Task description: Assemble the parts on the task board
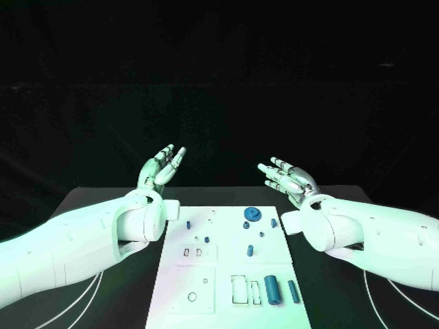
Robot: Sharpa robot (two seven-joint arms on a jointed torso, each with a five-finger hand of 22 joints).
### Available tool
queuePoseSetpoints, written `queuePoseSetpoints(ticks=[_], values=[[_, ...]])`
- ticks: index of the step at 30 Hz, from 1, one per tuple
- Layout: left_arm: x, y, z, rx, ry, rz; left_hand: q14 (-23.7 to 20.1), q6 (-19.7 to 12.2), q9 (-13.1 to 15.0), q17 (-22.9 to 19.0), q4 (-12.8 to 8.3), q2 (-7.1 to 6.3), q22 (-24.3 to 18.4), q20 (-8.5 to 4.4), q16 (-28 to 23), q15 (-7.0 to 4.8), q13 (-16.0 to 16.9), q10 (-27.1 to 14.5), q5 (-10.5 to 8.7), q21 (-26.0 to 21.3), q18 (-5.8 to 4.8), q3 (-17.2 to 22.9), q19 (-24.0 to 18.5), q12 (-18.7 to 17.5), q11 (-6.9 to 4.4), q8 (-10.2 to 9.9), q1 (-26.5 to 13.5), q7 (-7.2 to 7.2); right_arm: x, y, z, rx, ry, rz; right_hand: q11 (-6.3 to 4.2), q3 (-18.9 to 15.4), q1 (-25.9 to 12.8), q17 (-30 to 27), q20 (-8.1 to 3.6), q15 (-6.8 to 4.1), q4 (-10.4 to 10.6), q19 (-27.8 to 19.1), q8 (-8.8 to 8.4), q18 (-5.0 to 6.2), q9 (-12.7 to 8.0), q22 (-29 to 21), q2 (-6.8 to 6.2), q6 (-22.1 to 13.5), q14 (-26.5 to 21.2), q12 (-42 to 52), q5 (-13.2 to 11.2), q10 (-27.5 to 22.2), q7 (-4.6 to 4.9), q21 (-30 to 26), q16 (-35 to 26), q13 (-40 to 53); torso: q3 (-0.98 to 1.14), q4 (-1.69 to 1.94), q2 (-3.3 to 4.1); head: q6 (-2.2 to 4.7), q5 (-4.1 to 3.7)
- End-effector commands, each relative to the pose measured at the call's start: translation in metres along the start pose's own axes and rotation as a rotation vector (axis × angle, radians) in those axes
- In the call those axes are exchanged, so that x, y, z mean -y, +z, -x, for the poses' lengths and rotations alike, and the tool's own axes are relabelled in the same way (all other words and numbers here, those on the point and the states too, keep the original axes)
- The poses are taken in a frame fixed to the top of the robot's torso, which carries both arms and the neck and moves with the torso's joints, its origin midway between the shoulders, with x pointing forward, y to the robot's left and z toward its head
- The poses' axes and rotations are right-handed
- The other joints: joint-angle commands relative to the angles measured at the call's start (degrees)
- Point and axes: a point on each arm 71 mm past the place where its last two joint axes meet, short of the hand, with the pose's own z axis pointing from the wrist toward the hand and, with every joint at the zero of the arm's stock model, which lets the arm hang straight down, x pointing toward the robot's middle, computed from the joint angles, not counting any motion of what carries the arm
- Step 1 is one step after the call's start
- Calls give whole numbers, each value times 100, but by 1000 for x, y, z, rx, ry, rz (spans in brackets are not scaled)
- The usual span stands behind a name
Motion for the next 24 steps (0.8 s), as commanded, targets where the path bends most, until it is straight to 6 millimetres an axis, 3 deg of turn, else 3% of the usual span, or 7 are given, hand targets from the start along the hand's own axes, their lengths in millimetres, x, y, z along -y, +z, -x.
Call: queuePoseSetpoints(ticks=[1,8,9,18,20,22,24], values=[[3,1,-6,-63,-31,-33,-7,28,6,4,2,-12,4,31,36,27,5,-14,17,31,111,53,-4,34,41,17,49,731,1,3,-10,-191,9,-50,87,119,307,47,62,97,-116,209,64,52,40,45,9,168,256,53,34,194,947,101,75,30,0,0,1,1,0],[3,1,-6,-63,-31,-33,0,68,14,7,-24,-79,6,34,41,34,11,27,16,35,132,127,-14,42,67,28,71,755,-1,6,-9,-239,-5,-69,61,219,866,205,51,41,-525,697,338,159,273,121,-99,1111,1286,155,42,1123,925,283,301,100,0,0,1,1,0],[7,-6,14,-86,-38,-22,-5,77,16,7,-31,-101,7,35,41,35,12,37,14,37,137,143,-14,43,78,30,79,764,-12,8,6,-189,-264,90,49,238,976,262,51,7,-603,862,419,199,333,145,-124,1362,1654,202,35,1451,911,341,394,125,-7,-32,119,-21,39],[13,-11,21,-110,-31,-44,392,506,120,88,-226,-374,62,37,138,48,61,503,15,146,173,345,181,109,133,167,420,803,-27,10,16,-150,-408,172,-149,318,1447,507,38,-234,-912,2244,888,464,649,265,-259,2920,3596,406,43,3695,795,746,821,234,34,-19,222,-5,29],[15,-12,23,-109,-25,-50,868,947,228,180,-289,-467,135,53,274,117,112,1038,11,293,107,319,515,208,223,325,570,866,-31,11,18,-152,-450,189,-191,347,1480,519,37,-289,-931,2649,964,525,696,291,-279,3229,3776,401,36,3897,761,848,852,226,46,-11,253,3,15],[17,-13,24,-105,-19,-54,1584,1456,355,316,-348,-611,323,49,488,98,160,1743,20,666,77,149,1428,324,258,517,750,876,-34,11,19,-159,-497,205,-233,379,1507,525,33,-339,-947,2865,1024,575,732,300,-310,3504,3926,383,39,4052,728,916,871,223,59,2,283,3,4],[18,-14,25,-103,-16,-57,2593,1796,442,511,-413,-664,526,34,804,11,180,2282,10,1112,182,-10,2453,365,231,647,998,856,-37,12,20,-170,-542,216,-284,428,1521,533,9,-396,-952,3116,1078,609,757,311,-356,3780,4115,364,39,4246,689,1004,898,220,66,10,305,-20,2]])
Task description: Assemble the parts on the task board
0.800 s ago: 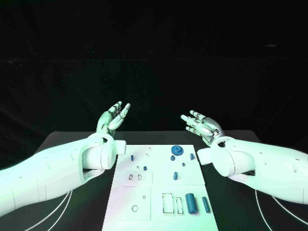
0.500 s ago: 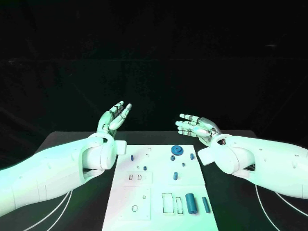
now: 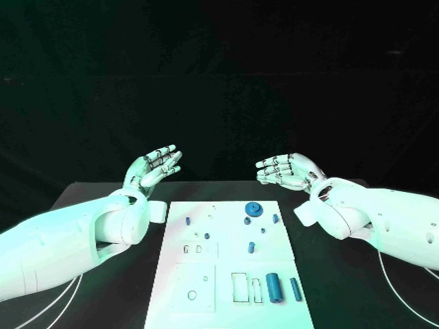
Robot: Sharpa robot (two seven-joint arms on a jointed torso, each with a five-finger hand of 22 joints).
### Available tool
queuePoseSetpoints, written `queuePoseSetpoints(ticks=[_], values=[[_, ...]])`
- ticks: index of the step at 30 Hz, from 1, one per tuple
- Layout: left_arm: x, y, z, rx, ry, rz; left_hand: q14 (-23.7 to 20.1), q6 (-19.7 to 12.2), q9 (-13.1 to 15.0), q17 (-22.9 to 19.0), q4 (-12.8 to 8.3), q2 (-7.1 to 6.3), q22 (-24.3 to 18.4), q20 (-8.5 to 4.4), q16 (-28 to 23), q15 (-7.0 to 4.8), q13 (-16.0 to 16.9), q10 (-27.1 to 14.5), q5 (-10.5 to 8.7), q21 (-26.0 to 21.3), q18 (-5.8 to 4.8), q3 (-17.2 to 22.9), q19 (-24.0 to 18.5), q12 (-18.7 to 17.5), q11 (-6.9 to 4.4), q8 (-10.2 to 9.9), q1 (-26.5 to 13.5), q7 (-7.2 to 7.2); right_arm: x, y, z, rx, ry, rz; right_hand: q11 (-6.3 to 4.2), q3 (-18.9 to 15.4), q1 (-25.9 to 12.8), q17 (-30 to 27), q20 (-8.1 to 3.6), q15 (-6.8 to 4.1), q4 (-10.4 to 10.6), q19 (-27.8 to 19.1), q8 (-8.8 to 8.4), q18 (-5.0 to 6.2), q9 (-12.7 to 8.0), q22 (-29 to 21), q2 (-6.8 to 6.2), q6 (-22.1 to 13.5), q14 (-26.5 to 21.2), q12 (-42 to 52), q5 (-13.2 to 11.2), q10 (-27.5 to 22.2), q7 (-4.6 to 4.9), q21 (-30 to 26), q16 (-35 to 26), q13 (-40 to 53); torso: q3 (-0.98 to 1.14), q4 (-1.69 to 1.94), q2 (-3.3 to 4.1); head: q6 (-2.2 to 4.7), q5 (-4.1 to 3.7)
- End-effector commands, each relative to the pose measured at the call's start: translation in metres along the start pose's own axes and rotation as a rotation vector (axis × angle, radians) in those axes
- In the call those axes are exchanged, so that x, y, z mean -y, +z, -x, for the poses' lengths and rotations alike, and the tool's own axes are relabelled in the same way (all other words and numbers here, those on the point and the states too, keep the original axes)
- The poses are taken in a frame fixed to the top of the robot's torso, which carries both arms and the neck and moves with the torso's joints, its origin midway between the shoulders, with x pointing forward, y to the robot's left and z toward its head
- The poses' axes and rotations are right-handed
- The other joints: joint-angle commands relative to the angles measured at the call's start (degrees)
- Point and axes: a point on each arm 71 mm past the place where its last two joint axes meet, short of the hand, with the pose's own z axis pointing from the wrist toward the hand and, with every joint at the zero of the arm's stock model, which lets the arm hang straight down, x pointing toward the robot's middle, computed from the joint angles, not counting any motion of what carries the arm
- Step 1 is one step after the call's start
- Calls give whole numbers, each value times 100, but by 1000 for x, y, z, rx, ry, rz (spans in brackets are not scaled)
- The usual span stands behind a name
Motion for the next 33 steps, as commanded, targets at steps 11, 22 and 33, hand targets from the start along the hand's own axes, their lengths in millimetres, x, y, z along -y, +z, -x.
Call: queuePoseSetpoints(ticks=[11,22,33], values=[[18,-16,-6,-136,13,-33,2838,1903,462,756,-461,-96,489,-266,1152,-583,137,2767,17,1324,443,-254,2259,352,-397,791,1024,516,-15,1,3,-171,-589,90,-345,353,51,246,-478,-458,73,1446,119,58,-11,216,-361,756,1287,-129,418,1039,55,697,324,8,67,70,328,-11,-106],[33,-35,-18,-233,-21,-43,3302,2116,455,1307,-625,-206,1031,-561,1601,-801,125,3376,13,2304,404,-29,2546,243,-560,787,1055,401,-18,-1,-7,-211,-920,89,-704,346,29,1331,-1055,-973,172,2401,188,51,140,1079,-639,1142,2914,-147,480,1830,-226,2123,1281,123,91,158,590,70,-212],[40,-41,-24,-266,-38,-41,3263,2185,449,1802,-660,-278,1600,-611,2079,-852,125,3506,11,3217,408,144,2329,68,-582,730,941,393,-20,1,-18,-207,-1010,81,-694,670,-179,4465,-1110,-981,497,3494,179,-451,515,5390,-1012,1113,3286,-157,633,1467,-244,5767,4804,398,101,220,750,90,-231]])
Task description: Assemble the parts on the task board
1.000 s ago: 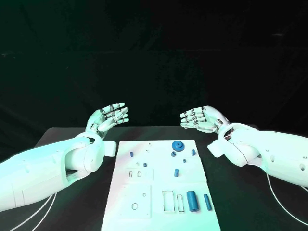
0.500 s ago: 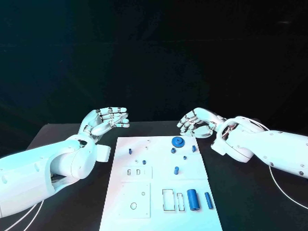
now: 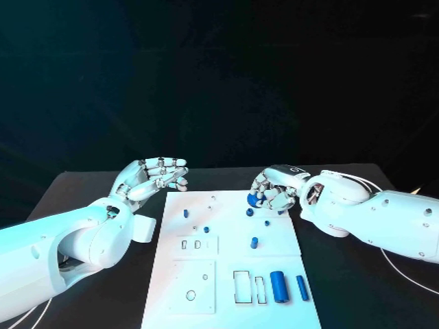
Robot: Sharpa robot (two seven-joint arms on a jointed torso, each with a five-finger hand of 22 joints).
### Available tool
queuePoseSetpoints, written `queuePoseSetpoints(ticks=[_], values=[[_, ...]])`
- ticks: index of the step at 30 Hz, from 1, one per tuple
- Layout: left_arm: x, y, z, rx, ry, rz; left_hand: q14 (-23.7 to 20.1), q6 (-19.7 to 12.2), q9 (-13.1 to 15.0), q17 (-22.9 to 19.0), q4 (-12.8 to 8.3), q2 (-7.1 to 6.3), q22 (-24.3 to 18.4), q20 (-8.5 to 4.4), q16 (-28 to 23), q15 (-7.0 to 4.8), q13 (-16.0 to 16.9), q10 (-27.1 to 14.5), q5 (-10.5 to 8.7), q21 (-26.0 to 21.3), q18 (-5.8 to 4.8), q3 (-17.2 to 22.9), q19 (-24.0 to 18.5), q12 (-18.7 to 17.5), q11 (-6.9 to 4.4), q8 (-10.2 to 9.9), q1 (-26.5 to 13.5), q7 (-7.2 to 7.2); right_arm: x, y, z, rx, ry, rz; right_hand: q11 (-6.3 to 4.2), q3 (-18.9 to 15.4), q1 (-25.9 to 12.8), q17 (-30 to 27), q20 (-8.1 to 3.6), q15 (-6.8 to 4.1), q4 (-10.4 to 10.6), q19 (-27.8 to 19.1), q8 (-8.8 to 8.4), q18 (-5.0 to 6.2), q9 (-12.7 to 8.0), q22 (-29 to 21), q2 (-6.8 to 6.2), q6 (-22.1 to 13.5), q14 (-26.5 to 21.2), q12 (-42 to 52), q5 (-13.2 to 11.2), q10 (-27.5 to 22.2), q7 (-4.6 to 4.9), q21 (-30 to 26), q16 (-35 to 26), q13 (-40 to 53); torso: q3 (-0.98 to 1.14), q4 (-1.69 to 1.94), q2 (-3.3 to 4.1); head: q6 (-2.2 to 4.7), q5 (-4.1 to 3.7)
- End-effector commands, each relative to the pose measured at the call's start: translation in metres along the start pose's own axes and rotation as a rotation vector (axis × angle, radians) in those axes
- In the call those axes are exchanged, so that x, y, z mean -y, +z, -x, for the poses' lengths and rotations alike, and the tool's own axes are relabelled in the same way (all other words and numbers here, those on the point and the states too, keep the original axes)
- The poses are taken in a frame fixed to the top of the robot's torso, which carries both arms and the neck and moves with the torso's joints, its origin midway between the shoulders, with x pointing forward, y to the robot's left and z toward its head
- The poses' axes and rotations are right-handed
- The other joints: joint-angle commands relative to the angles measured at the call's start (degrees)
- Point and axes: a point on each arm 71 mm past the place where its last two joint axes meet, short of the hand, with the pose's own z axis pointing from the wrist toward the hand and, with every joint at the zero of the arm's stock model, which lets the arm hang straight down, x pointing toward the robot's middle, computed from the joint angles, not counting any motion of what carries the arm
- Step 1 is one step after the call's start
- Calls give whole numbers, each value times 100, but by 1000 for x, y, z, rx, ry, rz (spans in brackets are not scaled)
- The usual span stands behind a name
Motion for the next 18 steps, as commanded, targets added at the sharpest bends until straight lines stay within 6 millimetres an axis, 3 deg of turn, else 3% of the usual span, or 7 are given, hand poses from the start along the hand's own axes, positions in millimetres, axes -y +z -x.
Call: queuePoseSetpoints(ticks=[1,13,18], values=[[2,0,-5,-40,-10,-3,-23,47,-8,42,-4,-24,44,7,50,-44,0,31,11,71,7,39,-54,-42,-4,-40,-30,61,-1,1,-3,-24,-85,-25,16,5,5,625,23,40,47,167,8,-138,67,671,-71,-35,136,-13,46,-145,-13,497,666,30,1,28,81,2,-23],[4,0,-3,-40,-10,-4,-54,30,-13,130,-6,-29,128,14,145,-39,-1,11,11,209,9,62,-117,-78,7,-64,-54,74,-5,4,-14,-88,-104,-35,20,-44,23,1901,88,56,153,606,16,-350,241,2101,-77,-99,259,41,44,-272,-25,1512,2004,113,-19,47,121,-20,-37],[4,1,-3,-43,-11,-2,-62,26,-14,151,-7,-29,147,16,168,-38,0,5,11,239,10,67,-133,-85,10,-69,-59,80,-6,5,-18,-107,-105,-37,20,-44,25,2023,99,59,175,666,19,-377,267,2263,-69,-103,272,47,42,-270,-27,1622,2137,127,-9,45,131,0,-39]])
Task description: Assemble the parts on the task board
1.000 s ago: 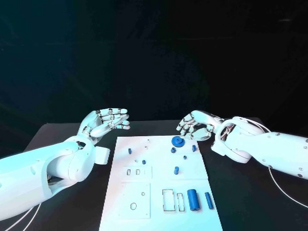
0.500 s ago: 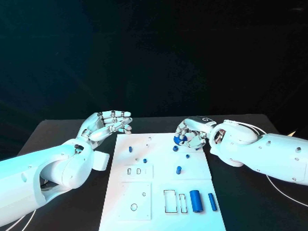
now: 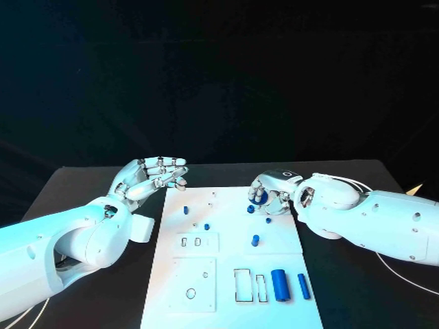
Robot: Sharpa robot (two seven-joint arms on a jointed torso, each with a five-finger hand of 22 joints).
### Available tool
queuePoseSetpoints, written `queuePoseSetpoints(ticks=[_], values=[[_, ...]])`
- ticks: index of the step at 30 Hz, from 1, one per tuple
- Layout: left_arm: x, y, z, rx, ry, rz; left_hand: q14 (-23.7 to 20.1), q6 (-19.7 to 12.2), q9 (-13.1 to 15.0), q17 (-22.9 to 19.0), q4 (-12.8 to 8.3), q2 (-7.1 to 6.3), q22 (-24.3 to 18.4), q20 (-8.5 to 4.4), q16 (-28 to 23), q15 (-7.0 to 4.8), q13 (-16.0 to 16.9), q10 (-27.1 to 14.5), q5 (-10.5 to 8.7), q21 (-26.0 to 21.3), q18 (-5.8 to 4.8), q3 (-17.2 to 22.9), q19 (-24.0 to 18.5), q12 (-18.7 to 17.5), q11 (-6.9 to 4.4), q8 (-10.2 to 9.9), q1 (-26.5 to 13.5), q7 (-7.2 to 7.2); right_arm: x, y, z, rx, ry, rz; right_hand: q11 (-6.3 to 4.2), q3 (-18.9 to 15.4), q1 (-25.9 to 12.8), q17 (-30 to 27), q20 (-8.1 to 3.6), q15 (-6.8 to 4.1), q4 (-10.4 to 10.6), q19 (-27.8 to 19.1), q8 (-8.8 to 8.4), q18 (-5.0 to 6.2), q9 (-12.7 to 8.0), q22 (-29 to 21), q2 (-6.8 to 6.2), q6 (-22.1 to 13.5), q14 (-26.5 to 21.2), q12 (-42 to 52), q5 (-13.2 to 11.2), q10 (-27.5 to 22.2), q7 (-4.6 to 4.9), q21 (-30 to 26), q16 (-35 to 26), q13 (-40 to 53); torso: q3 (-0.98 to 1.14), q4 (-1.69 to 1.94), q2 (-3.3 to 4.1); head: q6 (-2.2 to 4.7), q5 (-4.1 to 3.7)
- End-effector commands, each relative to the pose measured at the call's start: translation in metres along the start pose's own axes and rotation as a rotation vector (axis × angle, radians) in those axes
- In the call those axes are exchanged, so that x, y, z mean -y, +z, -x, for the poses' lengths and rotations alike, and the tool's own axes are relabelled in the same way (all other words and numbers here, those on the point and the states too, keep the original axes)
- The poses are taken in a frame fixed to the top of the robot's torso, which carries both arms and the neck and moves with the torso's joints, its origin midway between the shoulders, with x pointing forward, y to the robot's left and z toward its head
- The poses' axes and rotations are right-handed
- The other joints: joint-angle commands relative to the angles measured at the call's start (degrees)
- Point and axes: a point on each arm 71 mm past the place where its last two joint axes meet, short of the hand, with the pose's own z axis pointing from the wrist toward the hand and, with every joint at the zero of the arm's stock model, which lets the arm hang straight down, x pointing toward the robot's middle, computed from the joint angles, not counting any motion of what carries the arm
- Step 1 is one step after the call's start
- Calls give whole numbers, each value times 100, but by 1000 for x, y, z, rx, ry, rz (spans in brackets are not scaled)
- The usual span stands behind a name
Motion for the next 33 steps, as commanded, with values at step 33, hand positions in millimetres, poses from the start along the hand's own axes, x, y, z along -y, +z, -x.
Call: queuePoseSetpoints(ticks=[33], values=[[2,2,-3,-50,-13,9,-63,19,-9,63,-1,-11,53,10,93,-12,4,2,9,119,12,35,-68,-44,16,-35,-61,89,-15,13,-12,-40,-36,5,-97,161,111,156,-36,-16,68,204,163,-181,189,607,132,169,248,197,25,343,-70,311,278,152,17,-6,40,-7,64]])
